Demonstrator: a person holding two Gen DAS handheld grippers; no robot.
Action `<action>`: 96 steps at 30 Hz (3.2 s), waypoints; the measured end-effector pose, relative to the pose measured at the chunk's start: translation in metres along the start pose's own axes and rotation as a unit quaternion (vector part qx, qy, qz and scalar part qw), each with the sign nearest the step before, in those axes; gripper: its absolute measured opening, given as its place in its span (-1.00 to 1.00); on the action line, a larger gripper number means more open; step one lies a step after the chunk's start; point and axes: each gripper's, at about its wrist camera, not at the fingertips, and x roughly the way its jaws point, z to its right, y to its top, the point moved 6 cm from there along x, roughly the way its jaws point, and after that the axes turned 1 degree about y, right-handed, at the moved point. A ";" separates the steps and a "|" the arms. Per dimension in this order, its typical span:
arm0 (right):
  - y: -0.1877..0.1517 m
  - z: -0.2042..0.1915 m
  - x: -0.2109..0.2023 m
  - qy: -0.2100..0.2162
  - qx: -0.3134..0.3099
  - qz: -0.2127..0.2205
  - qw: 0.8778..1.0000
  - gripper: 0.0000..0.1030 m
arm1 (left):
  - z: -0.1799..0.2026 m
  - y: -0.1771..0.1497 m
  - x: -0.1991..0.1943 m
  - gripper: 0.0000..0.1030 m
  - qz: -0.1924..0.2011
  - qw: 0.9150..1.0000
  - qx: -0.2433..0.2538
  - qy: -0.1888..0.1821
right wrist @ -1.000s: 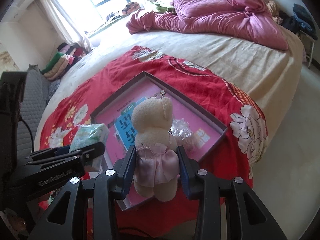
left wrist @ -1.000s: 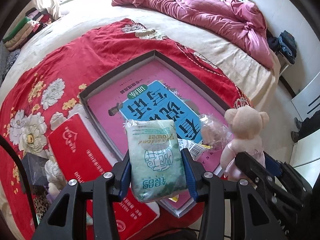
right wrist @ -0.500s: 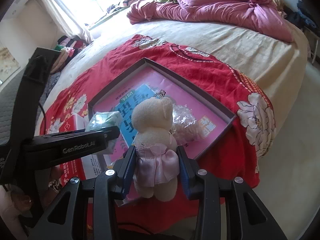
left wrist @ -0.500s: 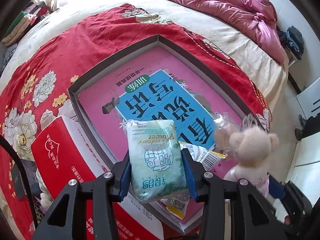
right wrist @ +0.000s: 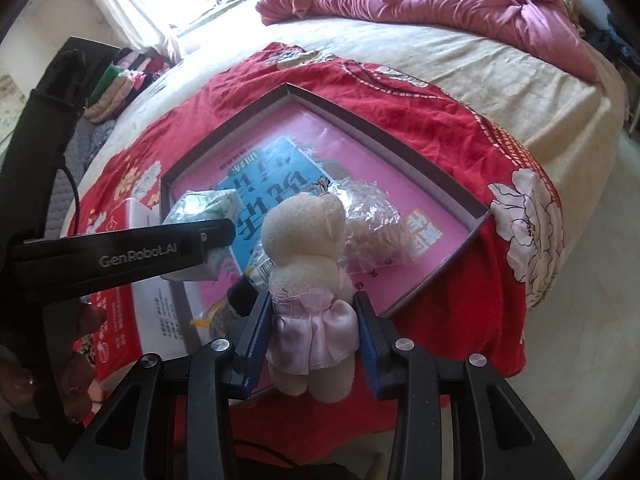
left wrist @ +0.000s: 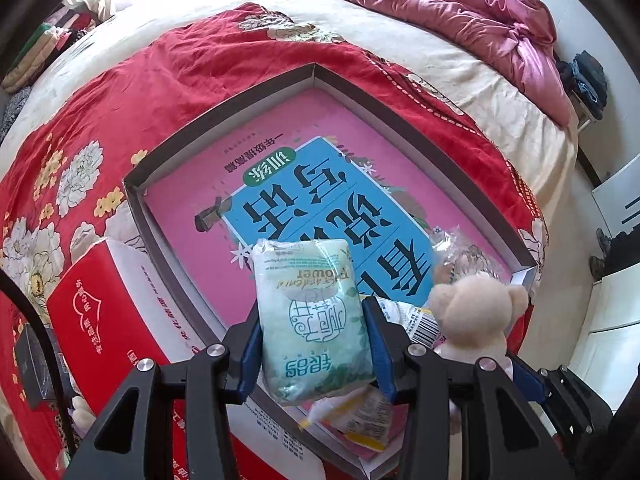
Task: Organize soft objects
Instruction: 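Open the right tool to release the teddy bear while the left tool releases the wrapped pack into the tray, then move both open tools back from the tray over the pile of soft items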
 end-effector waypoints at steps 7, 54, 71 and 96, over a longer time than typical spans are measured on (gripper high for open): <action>0.003 0.004 0.007 -0.012 -0.003 0.003 1.000 -0.20 | 0.001 -0.003 0.004 -0.10 -0.002 1.000 0.002 -0.003; 0.019 0.020 0.006 -0.043 0.008 0.046 0.998 0.16 | 0.005 -0.003 0.018 -0.09 -0.036 0.998 0.024 0.038; 0.011 0.034 0.000 -0.087 0.012 0.018 0.996 0.18 | 0.005 -0.004 -0.009 0.07 -0.008 0.999 0.029 0.025; 0.016 0.032 0.019 -0.106 0.005 0.015 0.994 0.42 | -0.011 -0.021 -0.062 0.28 0.051 0.999 -0.010 0.008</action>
